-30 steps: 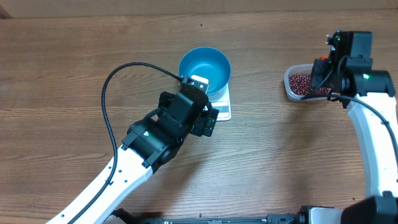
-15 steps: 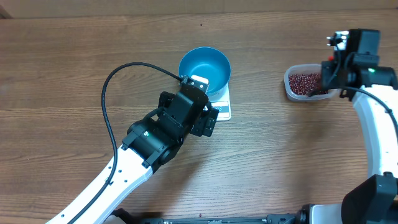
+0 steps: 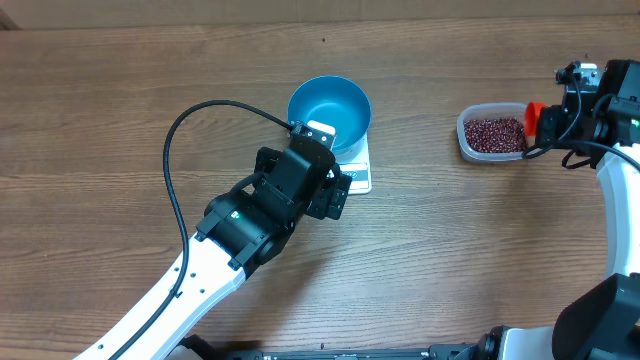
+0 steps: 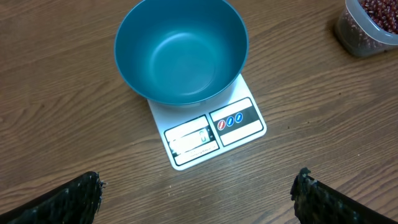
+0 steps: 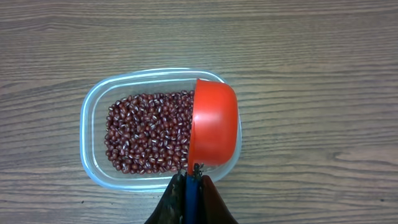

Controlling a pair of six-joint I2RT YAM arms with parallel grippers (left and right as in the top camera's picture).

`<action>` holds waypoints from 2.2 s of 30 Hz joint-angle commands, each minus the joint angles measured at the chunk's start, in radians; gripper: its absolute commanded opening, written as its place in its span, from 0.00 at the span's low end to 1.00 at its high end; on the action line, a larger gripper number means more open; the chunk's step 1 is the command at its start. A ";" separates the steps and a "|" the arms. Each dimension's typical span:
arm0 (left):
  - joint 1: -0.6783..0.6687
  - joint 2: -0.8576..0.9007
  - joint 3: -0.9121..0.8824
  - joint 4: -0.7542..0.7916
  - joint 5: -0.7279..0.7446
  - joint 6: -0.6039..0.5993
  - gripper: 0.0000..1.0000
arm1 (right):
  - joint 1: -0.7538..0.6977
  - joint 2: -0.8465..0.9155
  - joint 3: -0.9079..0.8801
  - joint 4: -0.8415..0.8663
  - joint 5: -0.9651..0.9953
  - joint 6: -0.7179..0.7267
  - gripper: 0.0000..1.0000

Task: Scoop item into bowl and weigh 150g on scale
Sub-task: 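Lower the red scoop into the beans and scoop with the right gripper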

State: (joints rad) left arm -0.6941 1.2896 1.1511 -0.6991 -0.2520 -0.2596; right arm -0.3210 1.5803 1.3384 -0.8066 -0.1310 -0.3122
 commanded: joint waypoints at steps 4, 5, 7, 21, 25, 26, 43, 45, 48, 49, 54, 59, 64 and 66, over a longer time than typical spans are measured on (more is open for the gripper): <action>0.000 -0.015 -0.003 0.003 -0.017 -0.006 1.00 | -0.003 0.001 -0.005 -0.006 -0.028 -0.011 0.04; 0.000 -0.015 -0.003 0.003 -0.017 -0.006 1.00 | -0.003 0.001 -0.007 -0.006 -0.028 -0.011 0.04; 0.000 -0.015 -0.003 0.003 -0.017 -0.007 1.00 | -0.003 0.002 -0.015 -0.003 -0.028 -0.011 0.04; 0.000 -0.015 -0.003 0.003 -0.017 -0.006 0.99 | -0.003 0.003 -0.145 0.124 -0.046 -0.011 0.04; 0.000 -0.015 -0.003 0.003 -0.017 -0.006 0.99 | -0.003 0.004 -0.188 0.170 -0.046 -0.011 0.04; 0.000 -0.015 -0.003 0.003 -0.017 -0.007 0.99 | -0.003 0.004 -0.196 0.179 -0.047 -0.010 0.04; 0.000 -0.015 -0.003 0.003 -0.017 -0.006 0.99 | -0.002 0.013 -0.227 0.180 -0.134 -0.003 0.04; 0.000 -0.015 -0.003 0.003 -0.017 -0.007 1.00 | -0.002 0.023 -0.227 0.180 -0.137 -0.003 0.04; 0.000 -0.015 -0.003 0.003 -0.017 -0.006 1.00 | -0.002 0.051 -0.227 0.185 -0.138 -0.003 0.04; 0.000 -0.015 -0.003 0.003 -0.017 -0.006 0.99 | -0.002 0.064 -0.227 0.184 -0.145 -0.003 0.04; 0.000 -0.015 -0.003 0.003 -0.017 -0.007 0.99 | -0.002 0.100 -0.227 0.185 -0.191 -0.003 0.04; 0.000 -0.015 -0.003 0.003 -0.017 -0.006 0.99 | -0.002 0.103 -0.227 0.178 -0.232 -0.003 0.04; 0.000 -0.015 -0.003 0.003 -0.017 -0.007 1.00 | -0.002 0.103 -0.227 0.173 -0.237 -0.003 0.04; 0.000 -0.015 -0.003 0.003 -0.017 -0.007 1.00 | -0.002 0.103 -0.227 0.173 -0.264 -0.003 0.04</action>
State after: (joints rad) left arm -0.6941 1.2896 1.1511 -0.6991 -0.2520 -0.2596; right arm -0.3210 1.6657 1.1217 -0.6304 -0.3271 -0.3149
